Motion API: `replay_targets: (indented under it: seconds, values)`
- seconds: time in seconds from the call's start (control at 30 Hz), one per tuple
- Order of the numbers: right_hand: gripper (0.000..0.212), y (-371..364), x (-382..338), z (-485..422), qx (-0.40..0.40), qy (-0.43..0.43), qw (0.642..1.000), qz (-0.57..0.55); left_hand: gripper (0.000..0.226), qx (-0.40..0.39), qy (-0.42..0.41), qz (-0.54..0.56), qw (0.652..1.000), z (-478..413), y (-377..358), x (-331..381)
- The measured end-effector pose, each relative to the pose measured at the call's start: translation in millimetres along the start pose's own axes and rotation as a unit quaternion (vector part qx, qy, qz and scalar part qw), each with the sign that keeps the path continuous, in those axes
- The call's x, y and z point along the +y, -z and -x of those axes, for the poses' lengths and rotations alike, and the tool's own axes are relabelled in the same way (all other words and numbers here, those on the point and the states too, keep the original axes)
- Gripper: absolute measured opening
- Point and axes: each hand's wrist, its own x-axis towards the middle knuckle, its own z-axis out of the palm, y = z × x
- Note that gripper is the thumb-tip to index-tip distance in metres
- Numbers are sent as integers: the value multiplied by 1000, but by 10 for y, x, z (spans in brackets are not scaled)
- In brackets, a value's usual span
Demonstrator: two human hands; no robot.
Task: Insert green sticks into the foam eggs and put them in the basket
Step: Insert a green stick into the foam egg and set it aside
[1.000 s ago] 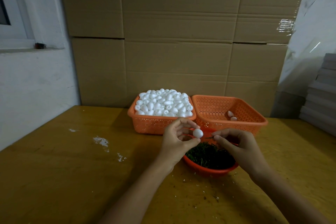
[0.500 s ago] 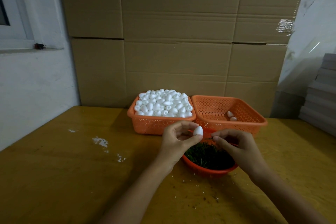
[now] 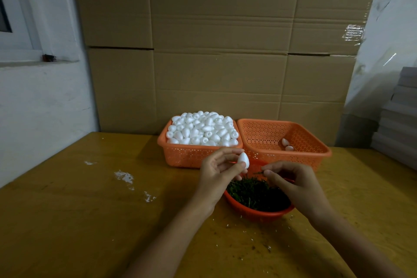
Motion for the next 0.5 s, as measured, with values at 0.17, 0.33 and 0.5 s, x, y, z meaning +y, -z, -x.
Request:
replay_targets:
  seconds: [0.17,0.33,0.5]
  values:
    - [16,-4,4,-3,3,0,1000,3,26,1,2,6,1000,-3,-1,-7]
    - [8,2,21,-10,2,0,1000,14,27,2,1,15,1000,-10,-2,-2]
    - [6,5,4,0,0,-10,1000,12,25,1,2,22,1000,-12,6,8]
